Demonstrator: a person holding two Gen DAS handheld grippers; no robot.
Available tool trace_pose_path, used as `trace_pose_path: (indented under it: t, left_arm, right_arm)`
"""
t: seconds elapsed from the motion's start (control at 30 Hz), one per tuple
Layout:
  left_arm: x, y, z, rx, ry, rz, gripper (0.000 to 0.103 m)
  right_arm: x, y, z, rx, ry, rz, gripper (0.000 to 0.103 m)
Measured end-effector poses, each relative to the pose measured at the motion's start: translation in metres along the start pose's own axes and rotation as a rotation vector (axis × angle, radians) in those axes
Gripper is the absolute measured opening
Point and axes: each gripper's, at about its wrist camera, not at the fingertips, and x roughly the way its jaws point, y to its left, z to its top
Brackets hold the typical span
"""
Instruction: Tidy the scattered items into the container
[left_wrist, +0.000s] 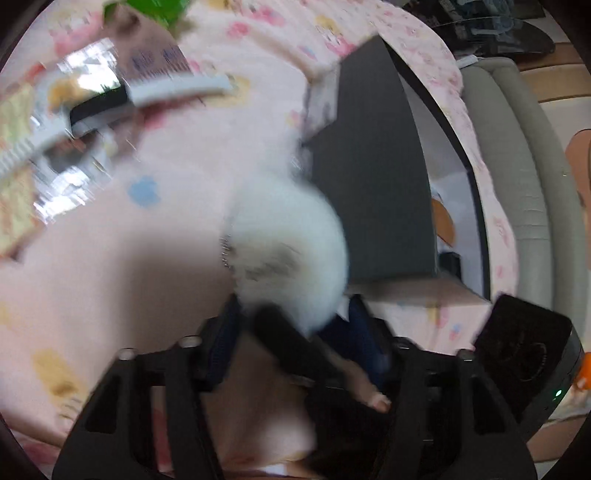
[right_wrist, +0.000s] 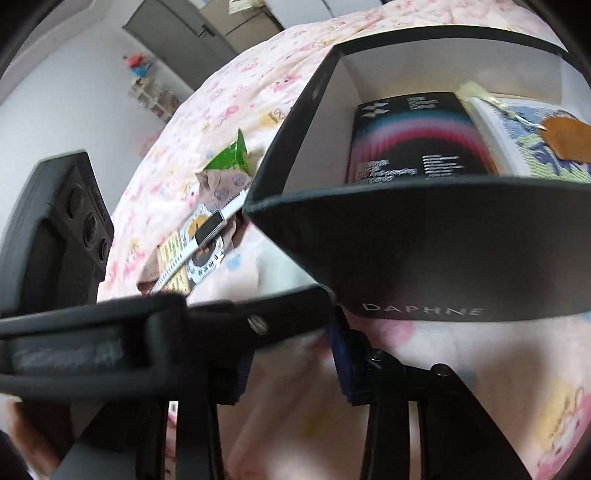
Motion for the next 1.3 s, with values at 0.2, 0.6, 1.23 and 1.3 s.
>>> trace_pose_path:
  t: [0.2,0.6,1.23,1.3]
  left_arm:
    - [-0.002,-0.007,-0.008,0.033,-0.004,0.003,0.054]
    - [-0.03,0.003,-0.02,-0.01,-0.116,-0.024,0.061]
    - [-0.042,0.006,-0.005,-0.039,-0.183,0.059,0.056]
    - [-0.042,0.011,-0.001,-0.059,-0.183,0.055,0.056]
  right_arm:
    - [-0.005,-0.004,-0.01,0.014,-0.031,0.04,0.02]
    - [-0.047,-0.013,-0.034,-0.012,-0.078,-0.002,0.016]
    - [-0.087,-0.026,-0.013,-0.043,-0.12,-0.005,0.012]
    - [-0.069,-0.025,-0.004,-0.022,-0.097,0.03,0.012]
